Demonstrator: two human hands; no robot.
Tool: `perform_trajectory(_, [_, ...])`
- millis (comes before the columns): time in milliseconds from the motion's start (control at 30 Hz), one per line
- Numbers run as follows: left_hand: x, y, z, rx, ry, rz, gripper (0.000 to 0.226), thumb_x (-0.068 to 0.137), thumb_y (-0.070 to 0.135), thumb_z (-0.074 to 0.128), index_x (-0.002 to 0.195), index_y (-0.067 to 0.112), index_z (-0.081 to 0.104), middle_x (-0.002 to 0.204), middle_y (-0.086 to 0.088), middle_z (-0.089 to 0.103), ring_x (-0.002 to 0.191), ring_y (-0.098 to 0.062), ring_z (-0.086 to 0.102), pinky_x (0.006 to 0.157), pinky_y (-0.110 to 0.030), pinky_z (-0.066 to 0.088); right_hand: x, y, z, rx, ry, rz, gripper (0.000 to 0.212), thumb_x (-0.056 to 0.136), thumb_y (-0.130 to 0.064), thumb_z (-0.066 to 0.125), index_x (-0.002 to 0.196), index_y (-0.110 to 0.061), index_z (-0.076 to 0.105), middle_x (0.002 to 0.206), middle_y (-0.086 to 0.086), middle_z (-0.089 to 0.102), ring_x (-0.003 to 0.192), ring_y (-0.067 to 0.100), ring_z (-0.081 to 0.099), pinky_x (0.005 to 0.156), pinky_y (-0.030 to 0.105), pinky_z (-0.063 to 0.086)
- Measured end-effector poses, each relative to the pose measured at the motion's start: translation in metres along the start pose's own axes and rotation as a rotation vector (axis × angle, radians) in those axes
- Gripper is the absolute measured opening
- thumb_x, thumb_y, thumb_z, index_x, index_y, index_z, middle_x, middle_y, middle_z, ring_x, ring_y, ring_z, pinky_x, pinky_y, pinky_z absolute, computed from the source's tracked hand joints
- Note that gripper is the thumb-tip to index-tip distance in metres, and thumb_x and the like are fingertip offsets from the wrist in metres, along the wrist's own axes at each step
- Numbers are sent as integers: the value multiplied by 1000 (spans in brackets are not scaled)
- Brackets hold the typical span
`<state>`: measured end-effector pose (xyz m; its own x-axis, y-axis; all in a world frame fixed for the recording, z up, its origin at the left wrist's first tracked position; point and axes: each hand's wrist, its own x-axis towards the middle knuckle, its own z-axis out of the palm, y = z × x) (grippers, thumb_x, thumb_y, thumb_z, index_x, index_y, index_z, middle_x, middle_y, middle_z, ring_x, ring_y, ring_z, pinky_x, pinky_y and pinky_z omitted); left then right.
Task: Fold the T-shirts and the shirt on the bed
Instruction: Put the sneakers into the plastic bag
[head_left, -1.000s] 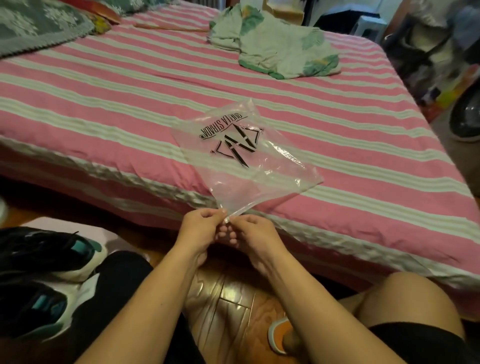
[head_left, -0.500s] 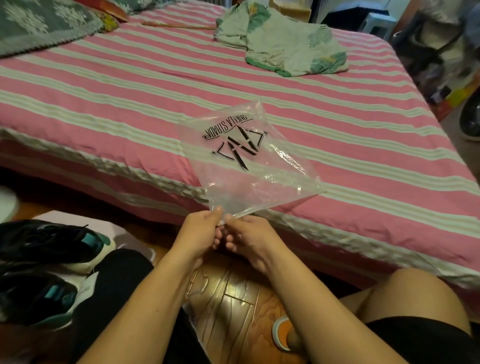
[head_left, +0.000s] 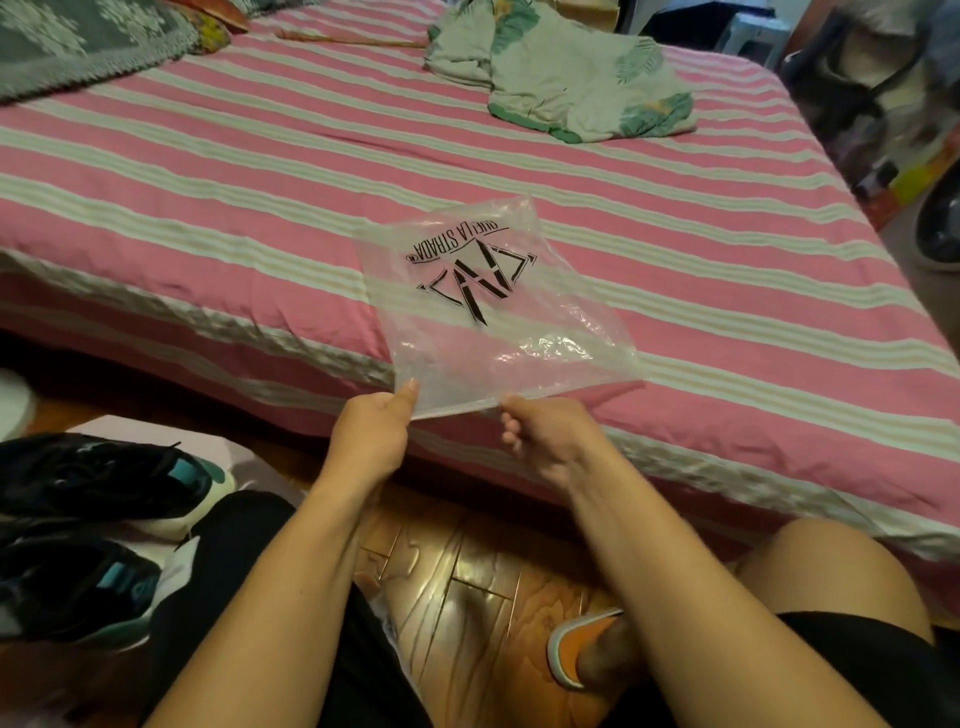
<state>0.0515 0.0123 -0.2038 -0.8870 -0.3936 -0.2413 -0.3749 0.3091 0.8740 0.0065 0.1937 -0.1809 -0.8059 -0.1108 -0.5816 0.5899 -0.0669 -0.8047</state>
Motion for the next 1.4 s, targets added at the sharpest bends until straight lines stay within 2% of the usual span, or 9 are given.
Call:
perform_trajectory(300, [19,-8,-14,-102,96,-170,71,93,66,57,87,-4,66,61,-9,46,56,-23,42,61,-36,35,14,-44,-130,145,222,-37,20,100,-9,58,81,-5,60,48,-3,52,37,2,48,38,10,40])
perform_trajectory(433, [12,-7,-7,39,221,-89,58,101,54,49,88,-1,59,78,-9,55,76,-31,54,69,-41,42,19,-36,-135,128,180,-22,20,102,-15,57,83,-10,58,50,-3,53,39,4,51,38,13,43])
perform_trajectory(533, [-3,6,9,472,419,339,40,93,51,64,112,17,57,119,-9,53,113,-32,49,94,-49,44,16,-31,-136,174,172,-20,20,102,-18,57,84,-11,57,55,-1,55,51,8,54,48,22,56])
perform_trajectory(633, [5,23,48,756,98,862,43,83,43,78,120,23,68,118,-2,62,114,-28,53,93,-48,47,7,-30,-134,197,145,-6,20,103,-16,52,85,-9,54,73,6,61,70,17,61,56,32,62])
perform_trajectory(700, [14,35,63,830,-59,952,22,89,34,74,107,22,74,102,0,69,99,-27,60,83,-44,51,4,-31,-132,210,132,-11,19,104,-13,49,86,-7,53,85,13,64,80,22,66,56,33,62])
perform_trajectory(1000, [20,73,60,726,-426,552,25,103,28,57,101,16,78,81,-4,67,73,-21,62,70,-32,52,15,-27,-132,365,191,-96,16,104,-8,49,89,-4,53,88,15,60,66,19,73,57,29,62])
perform_trajectory(1133, [25,73,63,658,-242,568,15,98,17,64,98,13,78,88,-1,65,84,-20,62,75,-31,48,13,-18,-114,419,203,-140,20,105,-26,52,101,-6,53,95,12,63,84,22,74,61,31,62])
perform_trajectory(1267, [21,75,67,552,-39,637,13,88,3,68,83,15,66,87,0,51,84,-25,58,69,-33,45,6,-3,-72,268,-39,-116,48,98,-48,57,129,-14,43,121,14,63,104,30,72,77,47,62])
perform_trajectory(1400, [32,69,39,598,-38,575,15,94,10,66,105,18,74,97,0,55,95,-24,60,81,-36,51,30,-23,-35,301,-2,-135,35,105,-41,49,120,-9,48,119,20,62,103,33,71,71,42,62])
